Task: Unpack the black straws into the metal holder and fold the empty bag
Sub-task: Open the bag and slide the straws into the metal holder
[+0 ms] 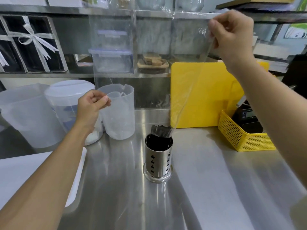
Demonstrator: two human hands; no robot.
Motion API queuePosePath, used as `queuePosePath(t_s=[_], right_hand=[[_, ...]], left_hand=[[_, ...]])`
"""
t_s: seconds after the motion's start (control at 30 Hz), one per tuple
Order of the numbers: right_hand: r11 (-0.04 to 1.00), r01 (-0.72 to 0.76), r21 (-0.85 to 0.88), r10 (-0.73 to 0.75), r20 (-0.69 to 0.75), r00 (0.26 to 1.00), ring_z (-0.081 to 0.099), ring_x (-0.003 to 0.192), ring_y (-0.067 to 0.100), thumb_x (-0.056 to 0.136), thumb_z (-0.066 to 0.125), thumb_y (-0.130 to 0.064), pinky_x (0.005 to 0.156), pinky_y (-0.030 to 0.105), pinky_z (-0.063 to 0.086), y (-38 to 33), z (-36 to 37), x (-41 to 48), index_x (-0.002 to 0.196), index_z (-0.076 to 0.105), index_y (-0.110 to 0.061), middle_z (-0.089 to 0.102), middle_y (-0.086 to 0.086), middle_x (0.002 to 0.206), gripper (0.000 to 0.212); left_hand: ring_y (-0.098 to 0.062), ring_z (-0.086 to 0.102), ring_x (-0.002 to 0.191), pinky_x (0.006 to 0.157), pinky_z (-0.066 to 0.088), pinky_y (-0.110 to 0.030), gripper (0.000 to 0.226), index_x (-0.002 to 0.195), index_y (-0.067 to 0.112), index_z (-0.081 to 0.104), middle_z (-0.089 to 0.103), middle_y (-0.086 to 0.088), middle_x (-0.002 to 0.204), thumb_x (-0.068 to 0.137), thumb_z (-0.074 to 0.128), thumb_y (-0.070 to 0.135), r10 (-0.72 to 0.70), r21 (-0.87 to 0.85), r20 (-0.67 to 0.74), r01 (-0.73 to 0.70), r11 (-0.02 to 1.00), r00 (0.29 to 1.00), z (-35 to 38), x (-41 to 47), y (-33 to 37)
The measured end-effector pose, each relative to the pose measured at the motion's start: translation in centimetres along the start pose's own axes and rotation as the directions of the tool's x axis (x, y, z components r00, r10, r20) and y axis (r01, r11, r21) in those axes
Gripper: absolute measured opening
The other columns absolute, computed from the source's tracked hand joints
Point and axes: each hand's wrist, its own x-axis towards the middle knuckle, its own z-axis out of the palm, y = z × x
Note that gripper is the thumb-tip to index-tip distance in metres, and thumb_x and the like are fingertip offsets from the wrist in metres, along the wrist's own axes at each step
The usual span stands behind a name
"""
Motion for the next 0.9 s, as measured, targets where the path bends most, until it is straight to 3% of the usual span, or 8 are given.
queuePosePath(t_s=[0.2,0.37,0.53,0.73,0.9], right_hand=[[1.000,0.028,0.010,-0.027,-0.069,0.997,0.051,0.049,0.000,0.089,0.055,-0.021,0.048,0.023,0.045,-0.9,-1.2,1.4,0.075,0.051,-0.030,0.055,-0.010,0.064,0.018],[0.999,0.037,-0.004,-0.038,-0.098,0.995,0.053,0.051,0.002,0.085,0.056,-0.028,0.056,0.027,0.043,-1.5,-3.6,1.8,0.070,0.052,-0.034,0.057,-0.017,0.054,0.017],[0.999,0.017,-0.034,-0.022,-0.141,0.990,0.052,0.047,0.000,0.085,0.056,-0.028,0.053,0.023,0.041,-1.7,-6.7,1.4,0.069,0.051,-0.036,0.058,-0.024,0.050,0.018],[0.974,-0.175,-0.142,0.142,-0.218,0.965,0.049,0.045,-0.002,0.090,0.052,-0.020,0.051,0.017,0.039,0.5,-10.2,-1.7,0.070,0.048,-0.031,0.055,-0.008,0.062,0.023],[0.899,-0.381,-0.218,0.327,-0.247,0.912,0.048,0.050,0.001,0.090,0.052,-0.021,0.057,0.025,0.042,4.6,-12.9,-5.2,0.070,0.052,-0.022,0.055,-0.006,0.062,0.020]], left_hand=[[-0.004,0.062,0.059,0.072,0.053,-0.024,0.021,0.075,0.017,0.058,0.067,0.011,0.057,0.085,0.056,-0.001,0.000,-0.094,0.021,0.002,0.996,1.000,1.9,-0.1,1.3],[-0.006,0.062,0.065,0.071,0.054,-0.021,0.018,0.078,0.017,0.059,0.063,-0.002,0.075,0.087,0.055,0.002,-0.004,-0.110,0.072,0.012,0.994,0.997,4.1,-0.9,2.5],[-0.005,0.060,0.056,0.058,0.052,-0.018,0.021,0.075,0.017,0.057,0.065,0.005,0.062,0.087,0.054,0.000,-0.031,-0.174,0.176,0.062,0.983,0.984,6.9,-1.6,3.1],[-0.014,0.057,0.060,0.047,0.051,-0.023,0.017,0.076,0.014,0.055,0.060,-0.006,0.071,0.088,0.054,0.003,-0.143,-0.136,0.330,0.197,0.971,0.933,12.3,-5.1,1.8],[-0.018,0.056,0.058,0.048,0.050,-0.030,0.016,0.079,0.012,0.052,0.059,-0.008,0.070,0.089,0.052,0.000,-0.240,-0.079,0.450,0.306,0.949,0.860,16.6,-9.8,0.0]])
